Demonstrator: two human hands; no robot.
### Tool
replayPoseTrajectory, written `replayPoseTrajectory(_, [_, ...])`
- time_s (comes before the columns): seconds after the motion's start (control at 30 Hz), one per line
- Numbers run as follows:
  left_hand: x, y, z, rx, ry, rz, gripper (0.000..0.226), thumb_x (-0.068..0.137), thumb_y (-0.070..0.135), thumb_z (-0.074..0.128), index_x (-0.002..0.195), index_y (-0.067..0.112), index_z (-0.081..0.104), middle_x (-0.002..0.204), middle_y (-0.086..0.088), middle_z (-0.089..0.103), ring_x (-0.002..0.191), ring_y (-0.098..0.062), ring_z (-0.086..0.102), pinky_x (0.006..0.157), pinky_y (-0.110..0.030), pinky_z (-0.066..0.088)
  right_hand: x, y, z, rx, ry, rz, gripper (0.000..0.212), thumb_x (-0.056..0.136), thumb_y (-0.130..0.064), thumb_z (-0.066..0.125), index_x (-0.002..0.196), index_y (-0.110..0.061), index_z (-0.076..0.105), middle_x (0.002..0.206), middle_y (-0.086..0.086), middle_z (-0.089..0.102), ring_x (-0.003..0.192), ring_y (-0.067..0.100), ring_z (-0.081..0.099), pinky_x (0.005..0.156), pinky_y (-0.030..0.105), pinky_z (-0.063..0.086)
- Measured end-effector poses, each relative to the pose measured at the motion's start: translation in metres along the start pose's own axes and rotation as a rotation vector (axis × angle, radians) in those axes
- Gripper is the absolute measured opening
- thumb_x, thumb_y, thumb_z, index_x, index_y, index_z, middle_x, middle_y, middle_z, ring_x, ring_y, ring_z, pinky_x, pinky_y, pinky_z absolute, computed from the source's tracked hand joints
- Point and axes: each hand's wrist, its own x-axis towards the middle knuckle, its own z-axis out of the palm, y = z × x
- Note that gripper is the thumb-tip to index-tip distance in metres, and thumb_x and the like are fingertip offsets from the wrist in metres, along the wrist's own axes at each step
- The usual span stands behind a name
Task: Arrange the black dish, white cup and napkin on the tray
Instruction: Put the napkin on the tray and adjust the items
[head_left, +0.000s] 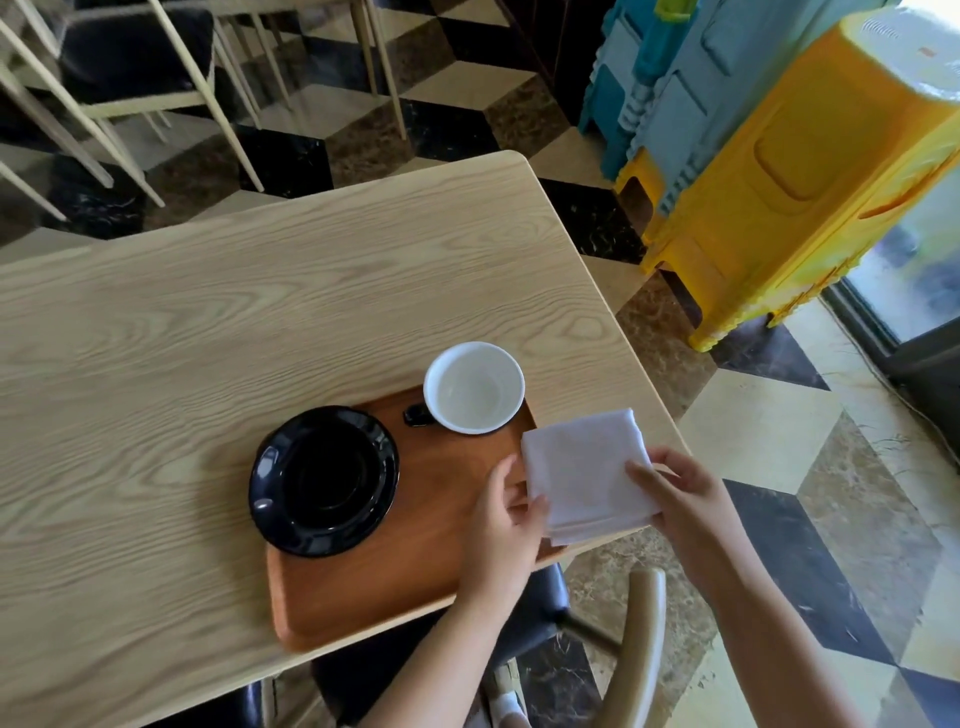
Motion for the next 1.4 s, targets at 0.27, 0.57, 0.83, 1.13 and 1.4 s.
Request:
replayPoseTrajectory(0.27, [-0.017,-0.007,-0.044,-0.283,0.031,-0.228,0.051,0.089,0.010,0.057,0.133,0.023,0.035,0.122,-0.002,0.061,0.103,-0.013,0.062,0.087,-0.029,0.052,-0.015,0.010,0.039,0.154,-0.230,0.062,0.014,0.088,-0.010,0.058,0.084,-0.017,0.070,0.075,0.005,0.074,0.068,0.015,0.067,0.057,0.020,0.054])
replayPoseTrajectory(0.57, [-0.031,-0.012,-0.070,0.305,0.117,0.158,0.053,0.083,-0.001,0.060,0.128,0.024,0.046,0.126,0.007,0.052,0.115,0.000,0.050,0.098,-0.012,0.039,-0.011,0.021,0.064,-0.564,-0.162,-0.166,0.052,0.083,0.002,0.057,0.122,-0.032,0.048,0.093,-0.006,0.063,0.084,0.011,0.062,0.076,0.030,0.052])
replayPoseTrajectory(0.83, [-0.027,-0.032,-0.068,0.783,0.098,0.321,0.044,0.085,0.008,0.062,0.127,0.017,0.054,0.114,-0.008,0.056,0.102,-0.019,0.052,0.089,-0.020,0.043,-0.005,0.037,0.065,-0.908,-0.150,-0.329,0.042,0.082,0.004,0.056,0.117,-0.019,0.062,0.098,-0.006,0.053,0.078,0.011,0.051,0.073,0.019,0.040])
replayPoseTrajectory(1.13, [-0.026,-0.051,-0.074,1.045,-0.017,0.506,0.043,0.082,0.007,0.066,0.124,0.013,0.058,0.148,-0.023,0.030,0.136,-0.033,0.031,0.108,-0.040,0.032,-0.011,0.053,0.057,-1.407,-0.230,-0.716,0.044,0.086,-0.029,0.061,0.129,-0.019,0.054,0.142,0.011,0.045,0.132,0.034,0.039,0.105,0.053,0.032])
replayPoseTrajectory(1.4, [-0.032,-0.058,-0.075,1.087,0.000,0.520,0.042,0.082,0.018,0.068,0.123,0.014,0.059,0.145,-0.020,0.038,0.129,-0.029,0.044,0.097,-0.035,0.048,-0.003,0.049,0.053,-1.454,-0.314,-0.752,0.048,0.088,-0.036,0.034,0.127,-0.020,0.056,0.139,0.007,0.050,0.130,0.028,0.041,0.101,0.053,0.037])
